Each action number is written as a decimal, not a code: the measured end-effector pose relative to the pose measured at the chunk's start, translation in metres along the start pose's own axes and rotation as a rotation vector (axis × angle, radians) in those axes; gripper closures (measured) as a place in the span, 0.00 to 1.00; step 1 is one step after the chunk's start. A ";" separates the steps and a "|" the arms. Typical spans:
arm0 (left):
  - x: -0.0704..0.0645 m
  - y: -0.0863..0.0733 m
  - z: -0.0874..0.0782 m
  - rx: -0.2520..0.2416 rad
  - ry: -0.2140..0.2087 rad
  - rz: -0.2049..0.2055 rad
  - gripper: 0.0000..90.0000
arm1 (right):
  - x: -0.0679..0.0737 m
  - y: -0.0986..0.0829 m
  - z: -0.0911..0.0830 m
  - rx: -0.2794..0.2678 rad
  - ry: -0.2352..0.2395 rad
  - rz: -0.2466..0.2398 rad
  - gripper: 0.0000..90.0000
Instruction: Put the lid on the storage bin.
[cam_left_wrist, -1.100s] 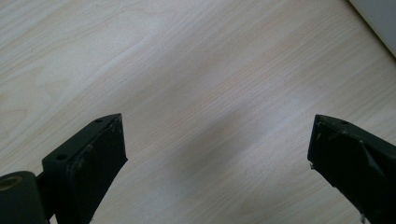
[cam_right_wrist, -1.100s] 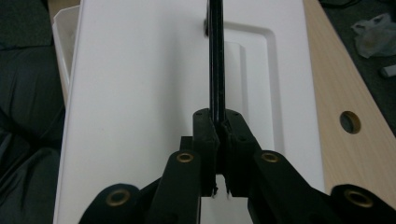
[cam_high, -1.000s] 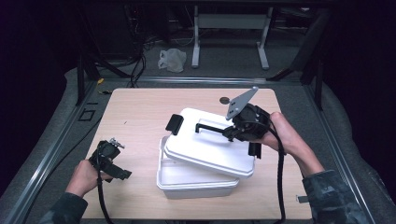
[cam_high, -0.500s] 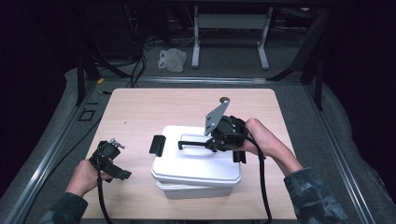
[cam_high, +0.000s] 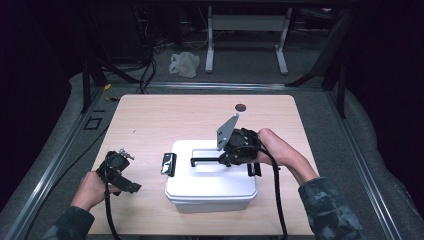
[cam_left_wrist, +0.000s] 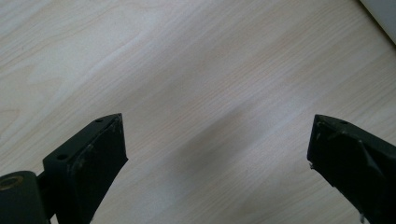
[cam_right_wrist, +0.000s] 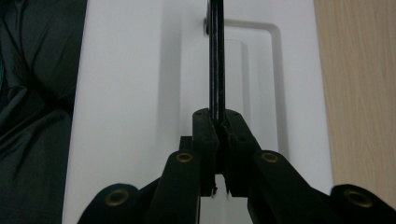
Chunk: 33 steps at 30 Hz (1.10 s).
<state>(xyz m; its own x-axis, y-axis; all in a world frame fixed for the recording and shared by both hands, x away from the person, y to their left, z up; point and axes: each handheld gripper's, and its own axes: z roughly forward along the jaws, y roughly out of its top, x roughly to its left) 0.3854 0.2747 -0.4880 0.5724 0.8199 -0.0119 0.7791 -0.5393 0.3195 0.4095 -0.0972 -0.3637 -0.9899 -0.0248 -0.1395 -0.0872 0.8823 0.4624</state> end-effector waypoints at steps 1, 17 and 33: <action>0.000 0.000 0.000 0.000 0.000 0.002 0.05 | -0.001 0.000 0.000 -0.004 -0.001 -0.002 0.95; -0.001 0.001 0.001 0.008 -0.004 0.011 0.05 | -0.004 -0.006 0.011 -0.003 0.032 -0.018 0.94; 0.000 0.000 0.001 0.009 -0.004 0.009 0.05 | 0.004 -0.007 -0.022 0.028 -0.057 0.077 0.24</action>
<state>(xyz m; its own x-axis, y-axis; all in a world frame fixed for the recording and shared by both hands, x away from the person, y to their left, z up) 0.3857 0.2739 -0.4888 0.5804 0.8142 -0.0130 0.7762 -0.5483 0.3113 0.4036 -0.1140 -0.3485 -0.9855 0.0699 -0.1547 -0.0072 0.8932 0.4495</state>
